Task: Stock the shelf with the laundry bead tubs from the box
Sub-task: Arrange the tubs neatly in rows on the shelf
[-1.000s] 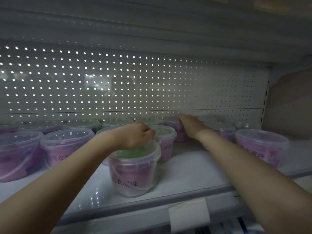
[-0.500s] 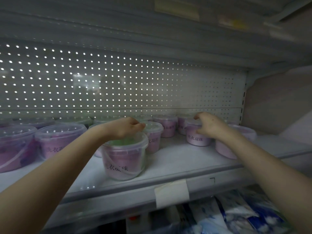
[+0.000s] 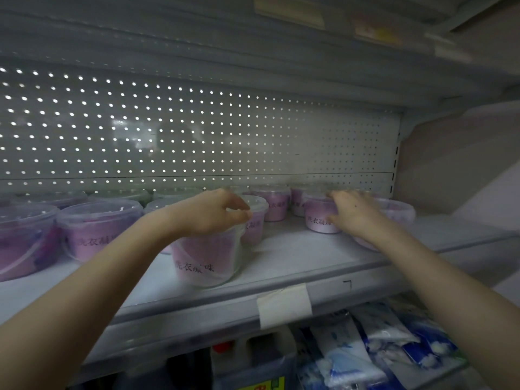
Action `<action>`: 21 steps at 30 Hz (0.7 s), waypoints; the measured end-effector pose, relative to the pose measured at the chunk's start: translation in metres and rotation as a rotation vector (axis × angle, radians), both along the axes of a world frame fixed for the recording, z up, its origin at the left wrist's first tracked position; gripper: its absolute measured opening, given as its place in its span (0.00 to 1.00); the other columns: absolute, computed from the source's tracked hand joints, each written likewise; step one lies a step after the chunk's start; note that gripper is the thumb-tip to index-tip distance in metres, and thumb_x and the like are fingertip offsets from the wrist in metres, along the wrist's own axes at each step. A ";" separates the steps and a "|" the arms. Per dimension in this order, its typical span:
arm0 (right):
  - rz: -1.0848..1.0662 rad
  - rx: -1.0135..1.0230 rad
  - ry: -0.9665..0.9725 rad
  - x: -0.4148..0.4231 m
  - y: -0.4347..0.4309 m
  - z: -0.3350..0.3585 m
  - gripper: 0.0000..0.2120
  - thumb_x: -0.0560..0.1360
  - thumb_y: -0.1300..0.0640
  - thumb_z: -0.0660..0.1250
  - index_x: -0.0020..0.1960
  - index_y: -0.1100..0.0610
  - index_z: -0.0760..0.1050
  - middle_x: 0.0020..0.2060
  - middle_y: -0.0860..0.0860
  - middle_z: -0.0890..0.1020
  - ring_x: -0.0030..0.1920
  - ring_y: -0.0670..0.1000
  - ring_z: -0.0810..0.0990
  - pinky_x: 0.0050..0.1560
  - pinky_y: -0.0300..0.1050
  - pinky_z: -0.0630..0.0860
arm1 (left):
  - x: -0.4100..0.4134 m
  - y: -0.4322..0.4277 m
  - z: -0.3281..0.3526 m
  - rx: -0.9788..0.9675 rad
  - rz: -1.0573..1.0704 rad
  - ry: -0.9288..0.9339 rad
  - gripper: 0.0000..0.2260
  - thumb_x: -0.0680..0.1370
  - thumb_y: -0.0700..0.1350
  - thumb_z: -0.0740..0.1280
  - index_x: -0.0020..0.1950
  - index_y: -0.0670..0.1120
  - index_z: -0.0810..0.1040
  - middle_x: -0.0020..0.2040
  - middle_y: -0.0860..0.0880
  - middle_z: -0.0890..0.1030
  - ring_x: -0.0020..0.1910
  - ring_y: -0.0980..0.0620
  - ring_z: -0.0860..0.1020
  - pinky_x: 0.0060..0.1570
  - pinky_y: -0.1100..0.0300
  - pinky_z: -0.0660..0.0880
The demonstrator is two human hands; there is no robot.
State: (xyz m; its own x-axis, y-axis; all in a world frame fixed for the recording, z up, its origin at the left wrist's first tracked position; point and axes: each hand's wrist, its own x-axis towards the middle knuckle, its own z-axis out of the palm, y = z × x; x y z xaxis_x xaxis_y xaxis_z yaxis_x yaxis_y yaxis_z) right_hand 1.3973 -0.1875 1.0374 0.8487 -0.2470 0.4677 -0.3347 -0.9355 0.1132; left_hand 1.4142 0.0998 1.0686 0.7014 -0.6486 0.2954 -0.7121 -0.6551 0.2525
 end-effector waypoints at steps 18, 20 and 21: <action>0.262 0.140 -0.140 0.013 0.026 -0.004 0.11 0.75 0.59 0.64 0.57 0.53 0.75 0.56 0.54 0.81 0.57 0.60 0.78 0.53 0.50 0.74 | 0.007 0.000 -0.006 -0.066 0.042 0.076 0.19 0.79 0.54 0.60 0.68 0.50 0.72 0.70 0.49 0.71 0.68 0.50 0.70 0.63 0.59 0.64; 0.312 0.156 -0.150 0.016 0.033 -0.005 0.10 0.75 0.60 0.65 0.56 0.55 0.75 0.56 0.54 0.81 0.57 0.59 0.78 0.52 0.49 0.73 | 0.006 -0.001 -0.005 -0.044 0.048 0.118 0.21 0.79 0.55 0.60 0.71 0.51 0.69 0.72 0.50 0.68 0.70 0.50 0.67 0.65 0.59 0.62; 0.322 0.166 -0.154 0.016 0.033 -0.005 0.10 0.74 0.61 0.65 0.56 0.56 0.75 0.56 0.55 0.81 0.57 0.59 0.78 0.52 0.48 0.72 | 0.006 -0.001 -0.005 -0.036 0.050 0.132 0.21 0.79 0.55 0.59 0.71 0.51 0.68 0.72 0.50 0.67 0.70 0.50 0.66 0.65 0.59 0.61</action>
State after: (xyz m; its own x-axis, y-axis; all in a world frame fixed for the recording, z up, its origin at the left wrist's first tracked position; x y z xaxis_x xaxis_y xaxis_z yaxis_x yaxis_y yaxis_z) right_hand 1.4136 -0.1544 1.0328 0.8178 -0.0627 0.5720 -0.0228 -0.9968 -0.0767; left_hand 1.4203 0.0989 1.0637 0.7668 -0.6029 0.2204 -0.6380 -0.6776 0.3659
